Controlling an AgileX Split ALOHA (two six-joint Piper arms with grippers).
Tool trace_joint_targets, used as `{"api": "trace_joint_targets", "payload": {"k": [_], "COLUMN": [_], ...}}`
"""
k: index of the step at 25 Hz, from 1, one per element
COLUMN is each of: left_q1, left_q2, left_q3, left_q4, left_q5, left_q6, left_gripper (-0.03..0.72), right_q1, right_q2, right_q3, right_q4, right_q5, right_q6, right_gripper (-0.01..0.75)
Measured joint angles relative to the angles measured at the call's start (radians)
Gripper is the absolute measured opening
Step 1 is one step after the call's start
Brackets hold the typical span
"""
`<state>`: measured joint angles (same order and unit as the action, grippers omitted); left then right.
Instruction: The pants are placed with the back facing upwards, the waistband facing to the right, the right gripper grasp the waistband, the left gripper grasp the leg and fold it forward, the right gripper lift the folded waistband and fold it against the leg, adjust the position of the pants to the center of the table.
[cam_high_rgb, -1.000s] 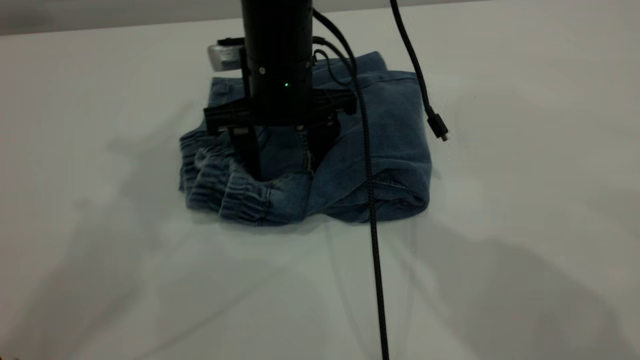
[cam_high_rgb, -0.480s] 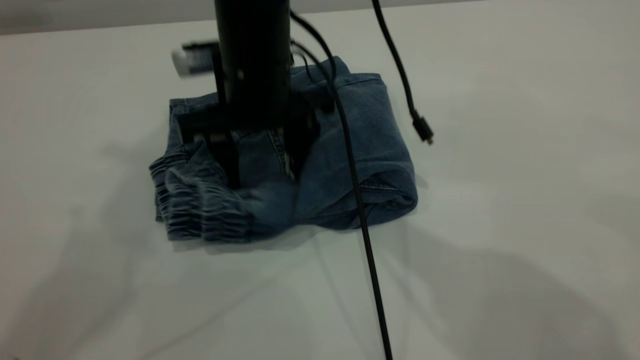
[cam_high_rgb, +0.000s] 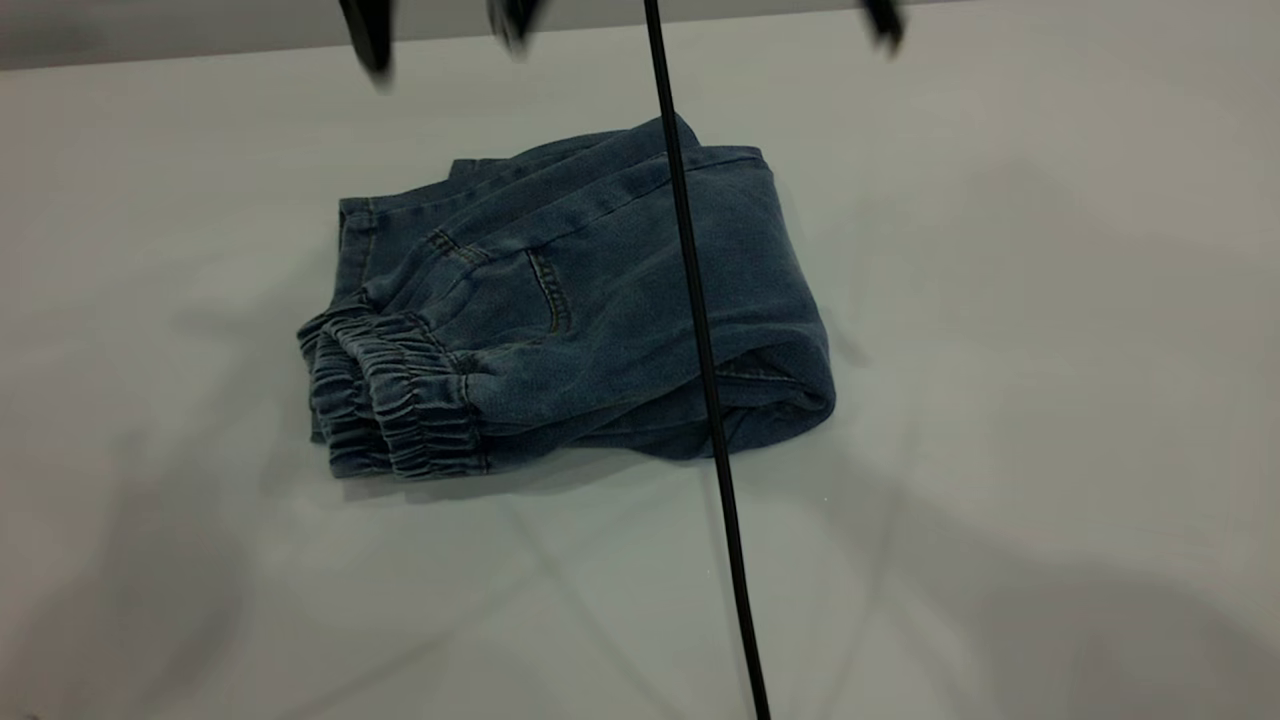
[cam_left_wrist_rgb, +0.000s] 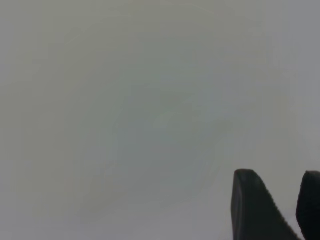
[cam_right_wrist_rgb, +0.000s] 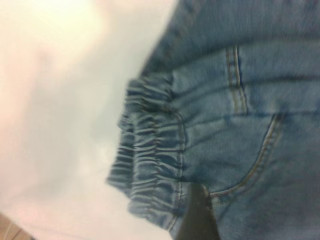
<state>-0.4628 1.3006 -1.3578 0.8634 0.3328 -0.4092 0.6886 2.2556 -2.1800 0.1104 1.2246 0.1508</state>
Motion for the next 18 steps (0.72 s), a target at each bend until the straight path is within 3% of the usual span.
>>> {"api": "trace_joint_targets", "payload": {"k": [14,18], "left_q1": [0.000,0.000], "left_q2": [-0.161,-0.202], "left_q3": [0.001,0.001], "left_q4": [-0.040,-0.060], "left_q5": [0.037,0.083], "left_q6": [0.000,0.000], "left_gripper": [0.239,0.239], "right_q1": [0.000,0.000], "right_q2": [-0.590,-0.750], "right_q3": [0.000,0.056], "right_q4": [-0.043,-0.067], "right_q5": [0.002,0.002], "right_q6": [-0.138,-0.138], "right_gripper": [0.488,0.488]}}
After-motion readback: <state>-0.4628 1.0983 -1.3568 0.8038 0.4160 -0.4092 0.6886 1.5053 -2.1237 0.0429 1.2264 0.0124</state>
